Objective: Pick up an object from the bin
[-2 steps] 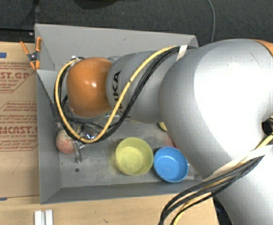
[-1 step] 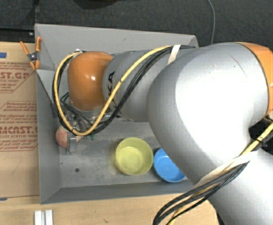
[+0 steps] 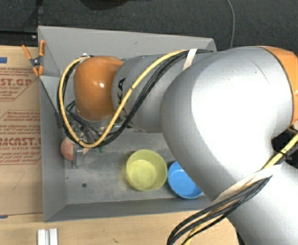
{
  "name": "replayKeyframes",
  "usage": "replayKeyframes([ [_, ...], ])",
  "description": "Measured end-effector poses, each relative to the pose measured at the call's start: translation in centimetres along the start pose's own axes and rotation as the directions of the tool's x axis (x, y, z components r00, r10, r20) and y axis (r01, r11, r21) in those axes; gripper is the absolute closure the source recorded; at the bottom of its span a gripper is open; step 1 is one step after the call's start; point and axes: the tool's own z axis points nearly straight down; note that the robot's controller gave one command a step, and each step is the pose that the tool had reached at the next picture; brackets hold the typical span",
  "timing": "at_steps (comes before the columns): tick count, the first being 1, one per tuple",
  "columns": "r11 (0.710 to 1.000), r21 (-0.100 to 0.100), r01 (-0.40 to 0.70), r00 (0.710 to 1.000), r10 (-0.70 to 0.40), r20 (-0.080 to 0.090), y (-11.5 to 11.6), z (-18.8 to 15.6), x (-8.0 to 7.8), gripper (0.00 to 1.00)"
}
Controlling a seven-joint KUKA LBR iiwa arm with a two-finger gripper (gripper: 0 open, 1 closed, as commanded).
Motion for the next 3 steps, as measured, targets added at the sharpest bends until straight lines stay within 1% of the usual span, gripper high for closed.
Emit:
replayKeyframes([
  [1, 1.0, 0.001, 0.0, 1.0, 0.0, -0.004, 0.0, -0.2, 0.1, 1.0],
  [2, 1.0, 0.002, 0.0, 1.0, 0.0, -0.007, 0.0, -2.9, 0.2, 1.0],
  [3, 1.0, -0.001, 0.0, 1.0, 0.0, 0.001, 0.0, -4.5, 0.0, 1.0],
])
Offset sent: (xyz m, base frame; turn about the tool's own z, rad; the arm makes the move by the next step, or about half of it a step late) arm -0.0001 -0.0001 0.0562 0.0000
